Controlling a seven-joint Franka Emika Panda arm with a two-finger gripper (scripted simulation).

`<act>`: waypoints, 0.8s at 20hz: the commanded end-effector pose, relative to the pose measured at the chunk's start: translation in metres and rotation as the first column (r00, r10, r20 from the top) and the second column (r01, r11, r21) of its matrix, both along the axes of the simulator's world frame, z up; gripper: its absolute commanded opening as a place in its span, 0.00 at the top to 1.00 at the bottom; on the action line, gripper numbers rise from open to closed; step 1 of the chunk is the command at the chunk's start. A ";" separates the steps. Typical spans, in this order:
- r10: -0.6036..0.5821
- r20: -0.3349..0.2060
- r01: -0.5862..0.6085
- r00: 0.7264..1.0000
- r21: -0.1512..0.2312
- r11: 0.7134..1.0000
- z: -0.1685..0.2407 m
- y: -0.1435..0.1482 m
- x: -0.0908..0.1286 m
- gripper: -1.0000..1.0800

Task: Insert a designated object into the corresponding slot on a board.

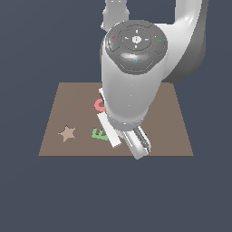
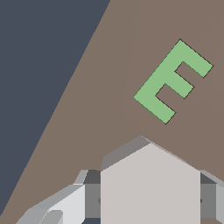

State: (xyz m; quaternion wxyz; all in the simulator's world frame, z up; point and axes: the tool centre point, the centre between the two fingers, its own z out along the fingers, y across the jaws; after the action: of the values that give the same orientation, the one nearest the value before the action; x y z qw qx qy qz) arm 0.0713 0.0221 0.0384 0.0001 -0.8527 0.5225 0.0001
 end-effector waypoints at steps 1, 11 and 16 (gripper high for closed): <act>0.013 0.000 -0.013 1.000 -0.001 1.000 0.001 0.019 0.008 1.00; 0.039 0.000 -0.039 0.999 -0.001 0.999 0.002 0.054 0.023 1.00; 0.040 0.000 -0.040 0.999 0.000 0.999 0.001 0.054 0.023 1.00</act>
State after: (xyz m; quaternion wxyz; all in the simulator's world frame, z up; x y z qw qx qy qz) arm 0.0937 0.0767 0.0397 -0.0001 -0.8631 0.5050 0.0002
